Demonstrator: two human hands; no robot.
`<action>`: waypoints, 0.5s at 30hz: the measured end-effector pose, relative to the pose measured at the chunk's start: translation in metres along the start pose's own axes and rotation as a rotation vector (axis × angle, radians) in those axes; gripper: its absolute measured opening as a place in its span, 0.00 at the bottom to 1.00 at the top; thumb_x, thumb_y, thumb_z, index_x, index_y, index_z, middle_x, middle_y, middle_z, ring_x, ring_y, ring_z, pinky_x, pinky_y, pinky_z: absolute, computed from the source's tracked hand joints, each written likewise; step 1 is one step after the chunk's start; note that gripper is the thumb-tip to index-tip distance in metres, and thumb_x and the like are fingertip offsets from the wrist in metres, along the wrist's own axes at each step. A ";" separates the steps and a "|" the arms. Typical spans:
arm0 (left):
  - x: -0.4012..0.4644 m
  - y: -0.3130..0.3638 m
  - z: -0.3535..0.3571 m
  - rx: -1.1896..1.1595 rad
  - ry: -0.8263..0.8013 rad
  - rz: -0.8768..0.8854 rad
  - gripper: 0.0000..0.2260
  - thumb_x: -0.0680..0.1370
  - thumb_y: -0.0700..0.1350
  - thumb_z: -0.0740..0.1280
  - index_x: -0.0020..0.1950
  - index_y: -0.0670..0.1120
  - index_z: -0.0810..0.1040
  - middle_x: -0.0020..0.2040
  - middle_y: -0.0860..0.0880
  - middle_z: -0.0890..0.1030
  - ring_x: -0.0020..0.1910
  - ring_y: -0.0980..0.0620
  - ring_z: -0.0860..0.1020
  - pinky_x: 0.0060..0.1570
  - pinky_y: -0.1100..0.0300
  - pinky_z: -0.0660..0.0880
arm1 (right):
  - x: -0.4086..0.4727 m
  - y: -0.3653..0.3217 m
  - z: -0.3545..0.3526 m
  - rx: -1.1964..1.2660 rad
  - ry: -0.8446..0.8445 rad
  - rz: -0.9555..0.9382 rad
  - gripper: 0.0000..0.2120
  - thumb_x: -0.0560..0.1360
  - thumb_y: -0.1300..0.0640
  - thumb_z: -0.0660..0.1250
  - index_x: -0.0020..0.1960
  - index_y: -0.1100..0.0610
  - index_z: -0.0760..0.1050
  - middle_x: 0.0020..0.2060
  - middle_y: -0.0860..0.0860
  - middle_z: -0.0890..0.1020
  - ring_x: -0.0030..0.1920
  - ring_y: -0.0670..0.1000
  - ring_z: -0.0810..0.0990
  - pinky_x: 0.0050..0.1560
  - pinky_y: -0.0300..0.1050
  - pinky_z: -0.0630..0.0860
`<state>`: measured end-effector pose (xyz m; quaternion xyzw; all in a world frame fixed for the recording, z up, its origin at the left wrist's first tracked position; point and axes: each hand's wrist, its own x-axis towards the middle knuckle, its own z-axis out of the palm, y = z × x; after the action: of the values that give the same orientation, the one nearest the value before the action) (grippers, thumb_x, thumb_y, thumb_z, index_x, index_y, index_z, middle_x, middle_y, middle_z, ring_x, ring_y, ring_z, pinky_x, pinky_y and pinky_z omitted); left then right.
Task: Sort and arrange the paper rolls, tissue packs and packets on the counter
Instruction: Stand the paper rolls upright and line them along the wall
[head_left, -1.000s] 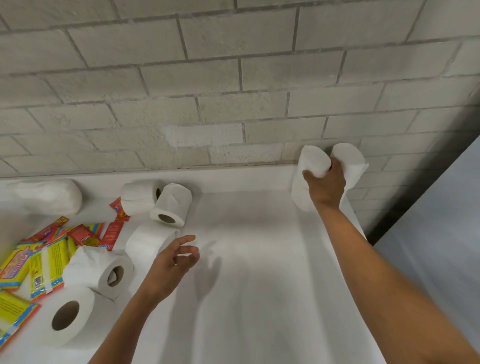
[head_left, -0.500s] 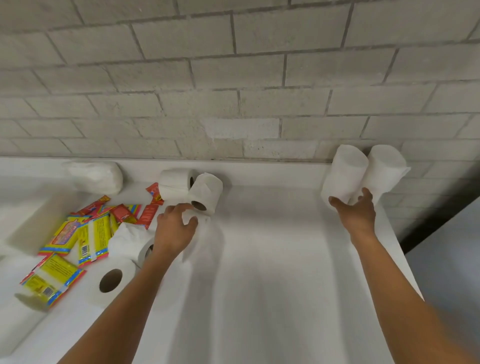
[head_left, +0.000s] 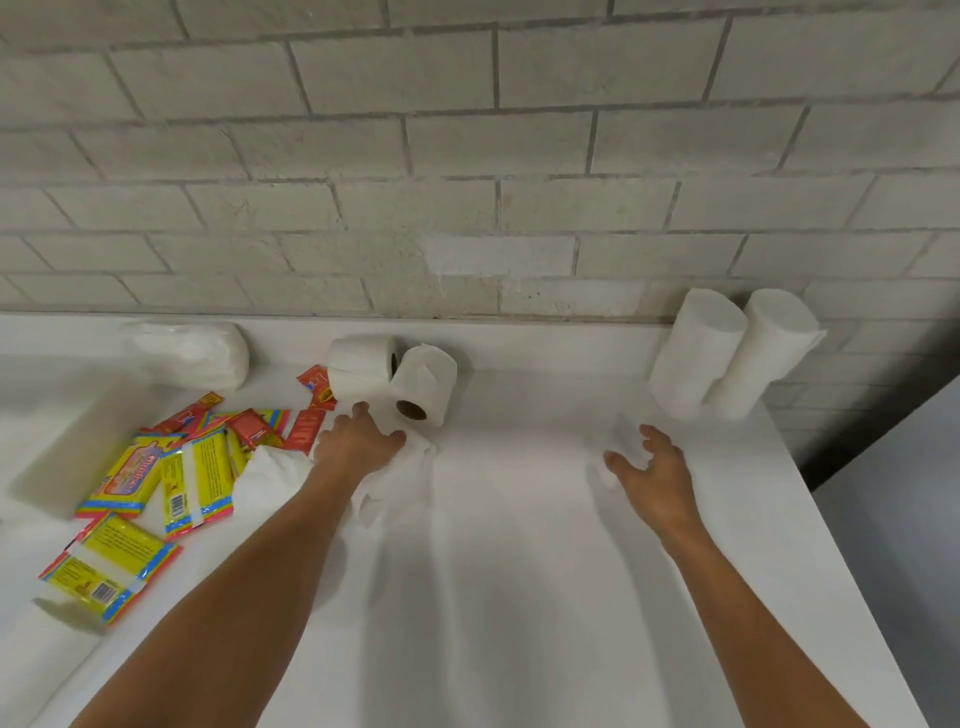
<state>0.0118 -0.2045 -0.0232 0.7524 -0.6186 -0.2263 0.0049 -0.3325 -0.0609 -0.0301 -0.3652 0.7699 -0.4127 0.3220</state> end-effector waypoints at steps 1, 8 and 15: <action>0.002 -0.002 0.001 -0.019 -0.011 -0.009 0.39 0.74 0.67 0.63 0.78 0.47 0.58 0.71 0.41 0.71 0.69 0.37 0.71 0.66 0.42 0.70 | -0.005 -0.001 0.004 0.007 -0.013 0.003 0.32 0.75 0.51 0.72 0.75 0.52 0.64 0.71 0.55 0.68 0.67 0.57 0.72 0.62 0.47 0.70; 0.014 -0.006 0.004 -0.191 -0.010 0.058 0.37 0.70 0.64 0.71 0.72 0.46 0.68 0.66 0.43 0.76 0.63 0.40 0.75 0.65 0.44 0.71 | -0.029 -0.016 0.030 0.090 -0.123 0.046 0.24 0.75 0.50 0.71 0.69 0.48 0.70 0.65 0.51 0.72 0.61 0.52 0.75 0.55 0.43 0.70; -0.005 0.005 0.000 -0.318 0.045 0.209 0.30 0.67 0.54 0.78 0.65 0.49 0.74 0.59 0.45 0.78 0.56 0.44 0.78 0.59 0.49 0.75 | -0.038 -0.032 0.053 0.146 -0.305 0.075 0.20 0.74 0.46 0.72 0.65 0.45 0.74 0.62 0.47 0.75 0.60 0.48 0.76 0.58 0.46 0.74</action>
<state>0.0068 -0.2005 -0.0200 0.6788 -0.6494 -0.3026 0.1612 -0.2607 -0.0630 -0.0191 -0.3700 0.6931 -0.3952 0.4760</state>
